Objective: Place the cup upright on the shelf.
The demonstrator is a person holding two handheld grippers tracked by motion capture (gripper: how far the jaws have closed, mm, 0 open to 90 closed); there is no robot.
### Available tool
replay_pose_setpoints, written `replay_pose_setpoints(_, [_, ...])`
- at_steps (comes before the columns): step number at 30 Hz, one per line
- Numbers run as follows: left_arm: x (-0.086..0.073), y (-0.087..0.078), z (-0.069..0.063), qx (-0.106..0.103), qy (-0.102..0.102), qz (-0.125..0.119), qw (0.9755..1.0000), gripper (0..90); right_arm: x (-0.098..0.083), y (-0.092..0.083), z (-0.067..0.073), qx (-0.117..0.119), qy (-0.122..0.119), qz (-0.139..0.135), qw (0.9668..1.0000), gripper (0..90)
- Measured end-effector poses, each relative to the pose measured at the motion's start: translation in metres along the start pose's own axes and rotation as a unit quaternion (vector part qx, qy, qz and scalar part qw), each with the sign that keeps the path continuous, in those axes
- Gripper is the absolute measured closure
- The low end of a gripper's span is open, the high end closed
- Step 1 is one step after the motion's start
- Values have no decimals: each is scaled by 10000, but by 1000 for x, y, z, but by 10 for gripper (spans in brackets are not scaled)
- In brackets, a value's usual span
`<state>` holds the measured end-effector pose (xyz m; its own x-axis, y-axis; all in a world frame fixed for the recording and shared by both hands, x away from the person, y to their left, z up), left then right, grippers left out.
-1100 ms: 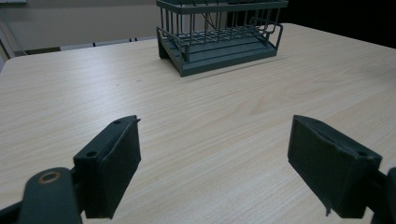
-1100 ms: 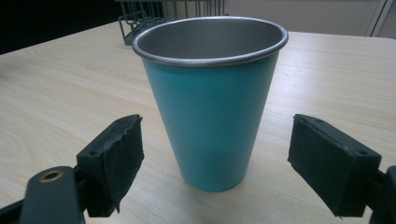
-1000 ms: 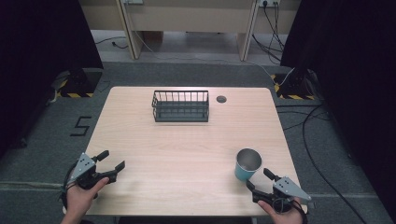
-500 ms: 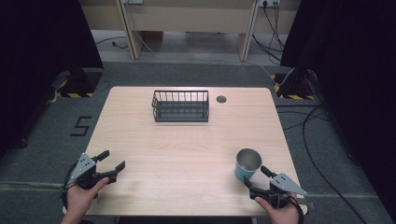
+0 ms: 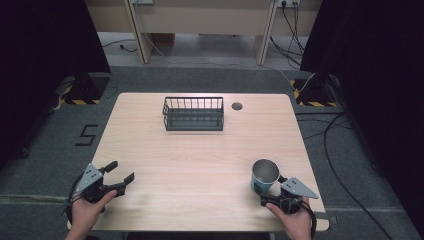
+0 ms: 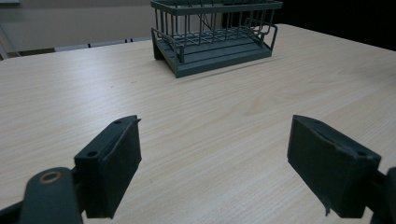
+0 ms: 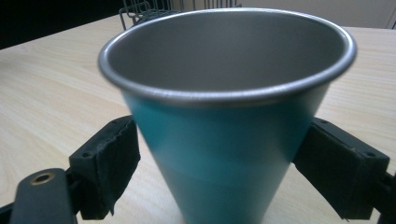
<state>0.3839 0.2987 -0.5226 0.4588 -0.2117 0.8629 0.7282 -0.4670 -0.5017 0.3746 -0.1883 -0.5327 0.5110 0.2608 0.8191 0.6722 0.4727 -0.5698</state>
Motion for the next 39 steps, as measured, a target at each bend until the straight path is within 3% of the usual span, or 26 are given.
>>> replay_pose_setpoints(10, [0, 0, 0, -11, 4, 0, 10000, 169, 7, 12, 0, 59, -22, 18, 10000, 157])
replay_pose_setpoints(30, [0, 0, 1, 33, 34, 19, 10000, 178, 10, 14, 4, 71, -79, 73, 9999, 176])
replay_pose_setpoints(39, [0, 0, 0, -2, 9, 0, 10000, 180, 25, 13, 2, 2, -92, -107, 9999, 177])
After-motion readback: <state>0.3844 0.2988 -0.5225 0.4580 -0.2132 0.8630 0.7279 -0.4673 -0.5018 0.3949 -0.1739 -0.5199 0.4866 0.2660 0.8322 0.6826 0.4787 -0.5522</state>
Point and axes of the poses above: each handheld gripper's, and its own axes: y roughly forward along the jaws, x roughly out of its top, z roughly to its left, the point moved 8 cm from there along y, roughly forward along the jaws, and after that the axes turned 14 degrees about z, right-handed, at the moved point
